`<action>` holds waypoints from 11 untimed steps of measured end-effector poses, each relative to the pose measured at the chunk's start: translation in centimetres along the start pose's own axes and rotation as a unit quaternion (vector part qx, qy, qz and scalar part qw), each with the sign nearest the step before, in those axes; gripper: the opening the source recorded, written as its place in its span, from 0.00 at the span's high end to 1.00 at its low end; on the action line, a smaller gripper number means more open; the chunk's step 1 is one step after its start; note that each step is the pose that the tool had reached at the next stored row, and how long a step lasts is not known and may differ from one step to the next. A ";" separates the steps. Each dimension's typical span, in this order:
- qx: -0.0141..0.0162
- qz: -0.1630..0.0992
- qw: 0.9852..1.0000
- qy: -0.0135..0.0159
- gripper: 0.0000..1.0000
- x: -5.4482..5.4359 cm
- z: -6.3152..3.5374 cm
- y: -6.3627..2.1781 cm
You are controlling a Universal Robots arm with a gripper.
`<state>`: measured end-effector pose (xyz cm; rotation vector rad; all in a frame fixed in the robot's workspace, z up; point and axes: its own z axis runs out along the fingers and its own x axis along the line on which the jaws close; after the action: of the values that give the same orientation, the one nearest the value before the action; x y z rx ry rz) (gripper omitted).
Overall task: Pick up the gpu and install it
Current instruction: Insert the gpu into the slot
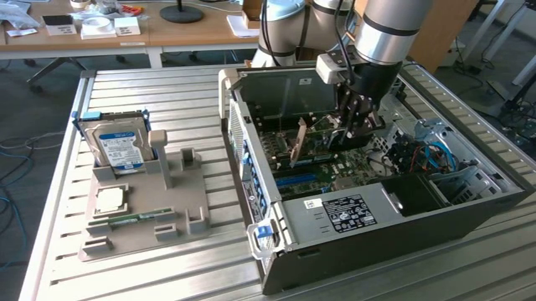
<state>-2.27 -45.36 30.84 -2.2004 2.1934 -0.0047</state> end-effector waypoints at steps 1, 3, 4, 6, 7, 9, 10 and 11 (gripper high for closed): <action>0.000 0.000 1.000 0.000 0.73 0.0 0.00 0.00; 0.000 0.000 1.000 0.000 0.73 0.0 0.03 0.00; 0.000 0.000 1.000 0.000 0.73 0.0 0.08 0.00; 0.000 0.000 1.000 0.000 0.73 0.0 0.18 0.01; 0.000 0.000 1.000 0.000 0.73 0.0 0.25 0.01; 0.000 0.000 1.000 0.000 0.73 0.0 0.39 0.02; 0.000 0.000 1.000 0.000 0.73 0.0 0.43 0.02; 0.000 0.000 1.000 0.000 0.73 0.0 0.43 0.02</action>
<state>-2.28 -45.36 30.41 -2.2006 2.1936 -0.0049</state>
